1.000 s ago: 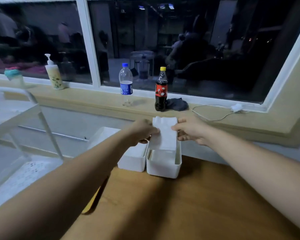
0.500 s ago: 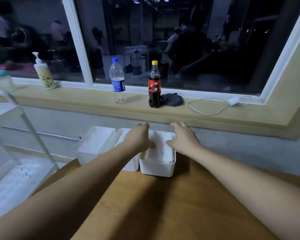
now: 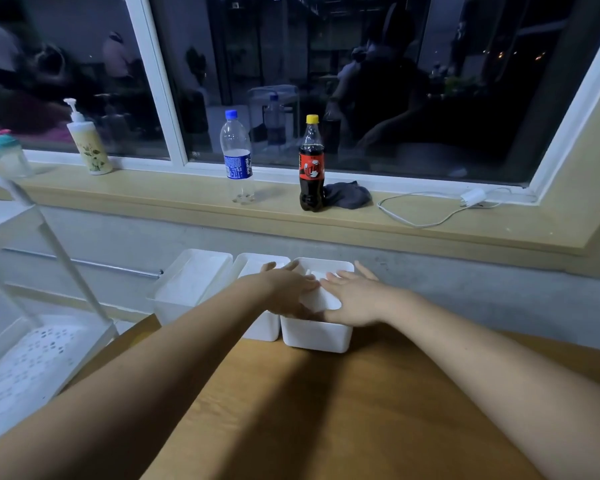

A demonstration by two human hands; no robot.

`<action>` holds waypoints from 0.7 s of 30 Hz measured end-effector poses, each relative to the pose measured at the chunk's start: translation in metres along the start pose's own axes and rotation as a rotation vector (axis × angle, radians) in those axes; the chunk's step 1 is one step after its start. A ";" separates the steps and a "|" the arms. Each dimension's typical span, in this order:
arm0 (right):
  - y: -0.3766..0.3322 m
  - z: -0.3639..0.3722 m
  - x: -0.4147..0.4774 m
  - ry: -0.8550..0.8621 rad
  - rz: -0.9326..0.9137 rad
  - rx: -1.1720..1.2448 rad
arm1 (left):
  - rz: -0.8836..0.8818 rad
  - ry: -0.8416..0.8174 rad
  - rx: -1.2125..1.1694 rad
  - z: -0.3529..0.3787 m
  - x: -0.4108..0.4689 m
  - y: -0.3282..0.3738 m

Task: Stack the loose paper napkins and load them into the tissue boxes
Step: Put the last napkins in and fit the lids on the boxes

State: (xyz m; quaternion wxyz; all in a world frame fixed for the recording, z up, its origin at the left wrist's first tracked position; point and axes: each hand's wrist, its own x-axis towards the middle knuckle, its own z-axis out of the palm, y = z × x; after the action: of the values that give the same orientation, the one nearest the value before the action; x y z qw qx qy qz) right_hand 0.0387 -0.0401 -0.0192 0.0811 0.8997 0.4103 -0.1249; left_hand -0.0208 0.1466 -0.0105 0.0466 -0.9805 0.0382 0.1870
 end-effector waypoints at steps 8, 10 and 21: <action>-0.002 -0.019 -0.004 0.022 -0.002 0.071 | 0.008 0.123 -0.268 -0.007 -0.013 -0.013; -0.004 -0.037 -0.009 0.077 -0.008 0.135 | -0.004 0.218 -0.385 -0.018 -0.032 -0.023; -0.115 -0.183 -0.010 0.580 -0.202 0.571 | -0.218 0.619 -0.517 -0.109 -0.208 -0.124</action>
State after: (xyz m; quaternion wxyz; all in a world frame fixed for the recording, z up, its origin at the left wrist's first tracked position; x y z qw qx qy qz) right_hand -0.0255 0.0730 0.1535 -0.3031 0.8393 0.4511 0.0176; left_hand -0.1626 0.2706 0.1768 -0.1955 -0.9681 -0.1018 -0.1190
